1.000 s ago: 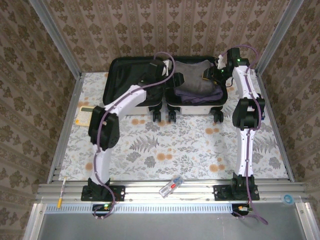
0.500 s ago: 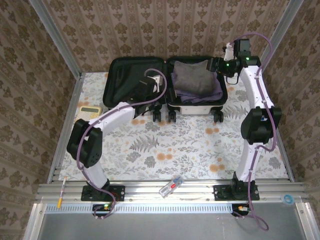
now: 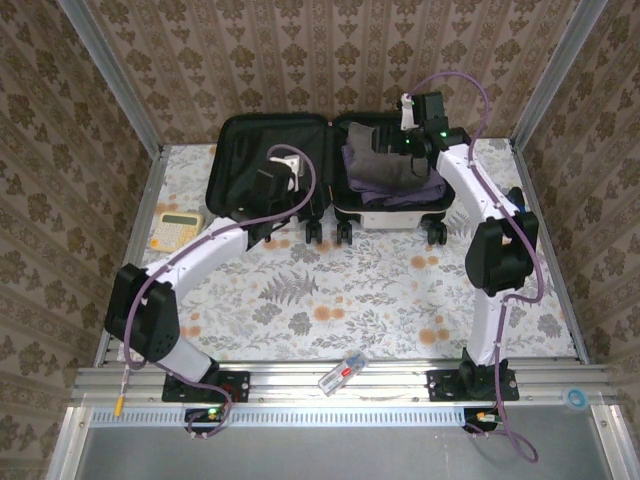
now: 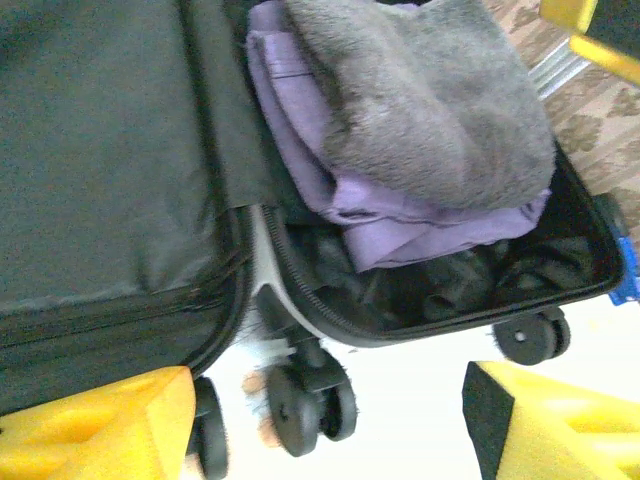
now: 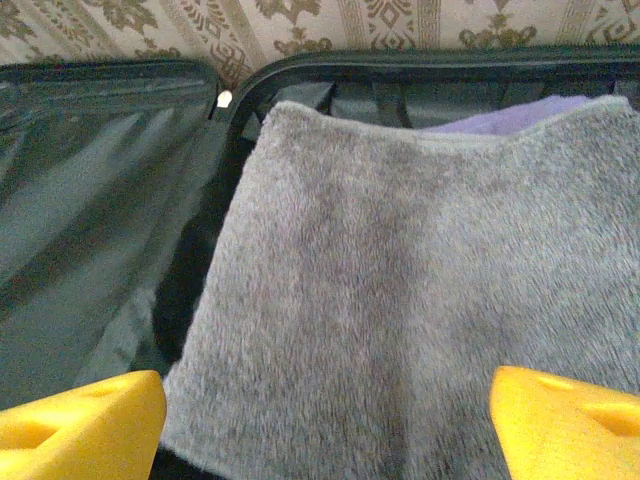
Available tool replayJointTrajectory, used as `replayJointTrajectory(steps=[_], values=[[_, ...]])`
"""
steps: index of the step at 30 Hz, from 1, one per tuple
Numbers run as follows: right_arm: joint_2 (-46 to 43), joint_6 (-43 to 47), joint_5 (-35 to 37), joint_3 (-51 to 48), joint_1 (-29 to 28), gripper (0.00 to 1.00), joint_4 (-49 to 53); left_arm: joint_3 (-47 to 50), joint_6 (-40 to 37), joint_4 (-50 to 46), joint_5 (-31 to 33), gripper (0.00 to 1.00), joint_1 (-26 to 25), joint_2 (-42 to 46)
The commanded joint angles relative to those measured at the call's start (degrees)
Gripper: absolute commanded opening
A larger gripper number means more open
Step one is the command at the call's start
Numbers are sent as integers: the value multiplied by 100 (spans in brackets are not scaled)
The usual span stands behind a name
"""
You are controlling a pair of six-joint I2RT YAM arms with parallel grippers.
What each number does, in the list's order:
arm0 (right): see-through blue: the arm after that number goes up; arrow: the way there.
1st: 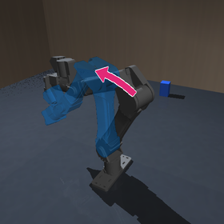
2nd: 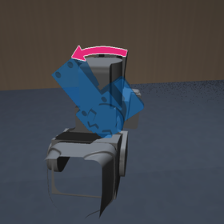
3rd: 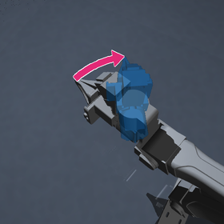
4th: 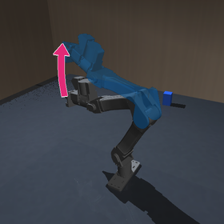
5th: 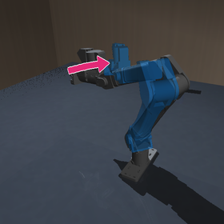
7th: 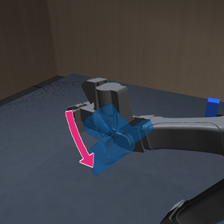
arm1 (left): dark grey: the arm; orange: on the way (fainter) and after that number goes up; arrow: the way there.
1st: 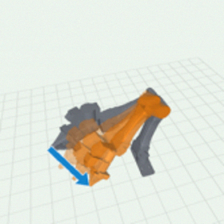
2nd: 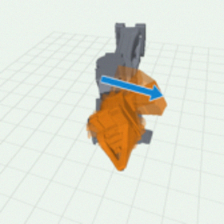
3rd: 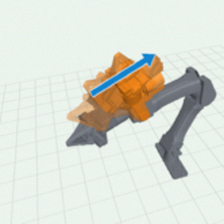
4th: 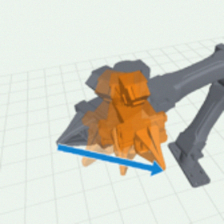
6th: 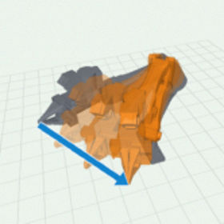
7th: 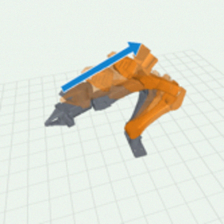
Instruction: Pack the luggage
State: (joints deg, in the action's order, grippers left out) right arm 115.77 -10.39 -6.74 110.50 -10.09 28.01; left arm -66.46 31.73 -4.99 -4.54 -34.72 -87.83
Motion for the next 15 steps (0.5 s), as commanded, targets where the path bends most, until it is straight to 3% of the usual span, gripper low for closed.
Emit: replayJointTrajectory(steps=[1,10,15], values=[[320,26,427,115,-62,87,-424,281,-108,-267,327,75,124,227],[950,94,1013,407,-322,94,-496,389,23,-403,131,75,429,113],[1618,384,1244,1246,-453,96,225,412,2,-485,208,76,457,146]])
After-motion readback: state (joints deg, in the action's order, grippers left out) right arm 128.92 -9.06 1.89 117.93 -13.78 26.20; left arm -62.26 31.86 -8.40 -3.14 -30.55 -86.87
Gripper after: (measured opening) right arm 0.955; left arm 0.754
